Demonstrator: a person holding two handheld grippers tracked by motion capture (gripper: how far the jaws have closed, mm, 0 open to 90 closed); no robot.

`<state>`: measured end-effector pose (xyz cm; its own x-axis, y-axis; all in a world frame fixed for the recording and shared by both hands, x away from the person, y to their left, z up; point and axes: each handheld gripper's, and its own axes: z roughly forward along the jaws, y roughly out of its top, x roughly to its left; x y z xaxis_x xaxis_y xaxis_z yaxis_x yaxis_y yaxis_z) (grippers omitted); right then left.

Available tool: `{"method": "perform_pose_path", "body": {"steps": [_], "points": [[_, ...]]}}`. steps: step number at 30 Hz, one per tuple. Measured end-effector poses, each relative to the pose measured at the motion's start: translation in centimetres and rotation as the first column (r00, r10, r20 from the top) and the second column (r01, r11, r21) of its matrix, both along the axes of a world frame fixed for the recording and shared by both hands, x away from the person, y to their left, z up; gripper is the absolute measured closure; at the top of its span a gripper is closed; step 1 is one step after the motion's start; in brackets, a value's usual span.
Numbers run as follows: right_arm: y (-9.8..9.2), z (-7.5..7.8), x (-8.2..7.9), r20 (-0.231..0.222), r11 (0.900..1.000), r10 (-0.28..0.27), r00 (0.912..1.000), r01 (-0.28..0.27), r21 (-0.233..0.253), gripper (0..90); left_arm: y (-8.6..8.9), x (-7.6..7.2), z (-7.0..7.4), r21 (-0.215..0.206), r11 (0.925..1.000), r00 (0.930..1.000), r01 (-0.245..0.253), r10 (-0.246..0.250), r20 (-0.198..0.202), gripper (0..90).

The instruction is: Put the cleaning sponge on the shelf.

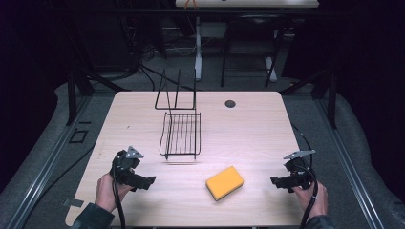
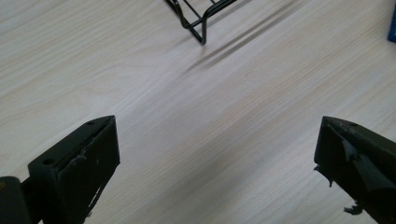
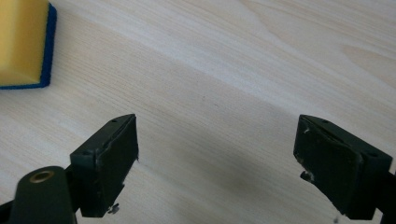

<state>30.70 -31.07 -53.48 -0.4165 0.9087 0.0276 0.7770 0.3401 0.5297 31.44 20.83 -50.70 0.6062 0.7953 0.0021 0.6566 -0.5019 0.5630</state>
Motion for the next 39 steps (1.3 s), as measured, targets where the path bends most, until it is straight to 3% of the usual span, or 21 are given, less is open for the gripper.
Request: {"method": "perform_pose_path", "body": {"steps": [3, 4, 18, 21, 22, 23, 24, 28, 30, 36, 37, 38, 39], "points": [[0.2, -0.1, 0.1, -0.006, 1.0, 0.008, 1.0, -0.008, -0.003, 13.6, -0.3, -0.1, 0.1, 0.012, 0.9998, 0.9996, 0.019, -0.019, -0.019, 0.2], [0.3, -0.1, 0.2, -0.009, 1.0, 0.014, 0.9999, -0.014, -0.004, 13.6, -0.7, -0.1, 0.3, 0.016, 0.9991, 0.9982, 0.038, -0.038, -0.046, 0.2], [0.6, -0.1, 0.3, -0.014, 1.0, 0.024, 0.9996, -0.025, -0.018, 13.9, -3.4, -0.7, 2.6, 0.01, 0.9893, 0.9891, 0.145, -0.145, -0.026, 0.3], [0.6, -0.3, 0.3, -0.019, 0.999, 0.03, 0.9994, -0.031, -0.032, 14.0, -4.1, -0.8, 3.0, 0.013, 0.9847, 0.9843, 0.174, -0.173, -0.033, 0.2], [0.6, -0.2, 0.3, -0.02, 0.999, 0.027, 0.9994, -0.028, -0.031, 14.0, -4.8, -0.8, 3.3, 0.015, 0.9796, 0.9791, 0.2, -0.2, -0.04, 0.2], [0.6, -0.2, 0.3, -0.02, 0.999, 0.027, 0.9994, -0.028, -0.031, 14.0, -4.8, -0.8, 3.3, 0.015, 0.9796, 0.9791, 0.2, -0.2, -0.04, 0.2], [0.5, -0.1, 0.3, -0.022, 0.999, 0.024, 0.9995, -0.025, -0.034, 14.0, -5.6, -0.8, 3.4, 0.019, 0.9736, 0.9729, 0.227, -0.226, -0.048, 0.2], [0.7, -0.2, 0.3, -0.026, 0.998, 0.034, 0.9991, -0.036, -0.042, 14.1, -7.1, -0.7, 3.6, 0.025, 0.9652, 0.9648, 0.26, -0.259, -0.043, 0.1], [0.8, -0.3, 0.3, -0.027, 0.998, 0.037, 0.9989, -0.039, -0.05, 14.0, -7.5, -0.7, 3.7, 0.024, 0.9643, 0.9642, 0.264, -0.263, -0.035, 0.1], [0.7, -0.2, 0.4, -0.031, 0.998, 0.038, 0.9988, -0.04, -0.052, 14.0, -9.4, -0.2, 3.8, 0.028, 0.953, 0.9531, 0.302, -0.301, -0.035, 0.1], [0.7, -0.3, 0.4, -0.028, 0.998, 0.038, 0.9989, -0.039, -0.052, 14.0, -10.2, 0.0, 3.6, 0.033, 0.9472, 0.9472, 0.319, -0.317, -0.045, 0.1], [0.7, -0.3, 0.4, -0.028, 0.998, 0.038, 0.9989, -0.039, -0.052, 14.0, -10.2, 0.0, 3.6, 0.033, 0.9472, 0.9472, 0.319, -0.317, -0.045, 0.1], [0.7, -0.3, 0.3, -0.029, 0.998, 0.038, 0.9988, -0.04, -0.053, 14.0, -11.1, 0.1, 3.4, 0.04, 0.9395, 0.9395, 0.34, -0.338, -0.057, 0.1]]}}
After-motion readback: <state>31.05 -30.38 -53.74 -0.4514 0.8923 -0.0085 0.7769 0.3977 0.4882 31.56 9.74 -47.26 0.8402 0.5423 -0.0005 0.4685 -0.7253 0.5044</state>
